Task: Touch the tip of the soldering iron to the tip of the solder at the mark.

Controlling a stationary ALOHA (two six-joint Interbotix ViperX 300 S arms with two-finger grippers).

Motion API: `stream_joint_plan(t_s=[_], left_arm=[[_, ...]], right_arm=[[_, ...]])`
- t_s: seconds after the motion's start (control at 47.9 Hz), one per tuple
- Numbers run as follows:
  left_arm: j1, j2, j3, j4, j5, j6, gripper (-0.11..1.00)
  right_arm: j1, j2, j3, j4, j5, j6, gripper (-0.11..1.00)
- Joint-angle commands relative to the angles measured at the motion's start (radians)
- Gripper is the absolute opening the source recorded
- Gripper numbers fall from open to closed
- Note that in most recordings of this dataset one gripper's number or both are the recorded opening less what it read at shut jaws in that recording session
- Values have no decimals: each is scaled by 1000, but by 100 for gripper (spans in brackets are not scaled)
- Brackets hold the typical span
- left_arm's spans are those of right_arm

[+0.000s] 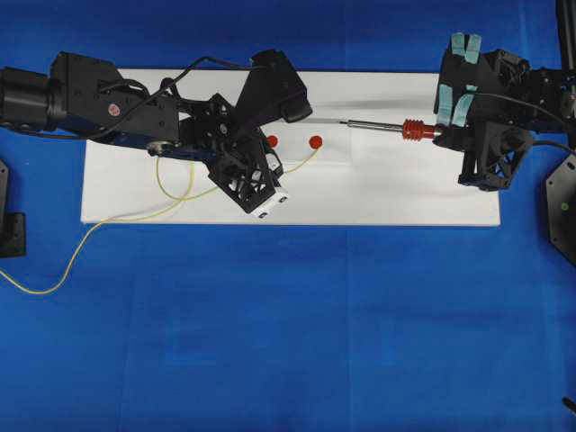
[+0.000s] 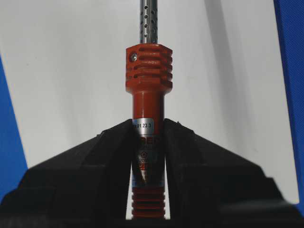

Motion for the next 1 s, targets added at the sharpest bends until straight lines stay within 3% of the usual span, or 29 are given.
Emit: stream_joint_plan(t_s=[0.0, 0.564, 0.981], left_arm=[[9, -31, -6, 3, -5, 2, 3], [0, -35, -11, 2, -9, 2, 3], [-5, -34, -12, 2, -9, 2, 3]], right_arm=[[-2, -5, -8, 2, -9, 2, 7], [6, 0, 0, 3, -32, 2, 7], [52, 138, -51, 3, -66, 2, 7]])
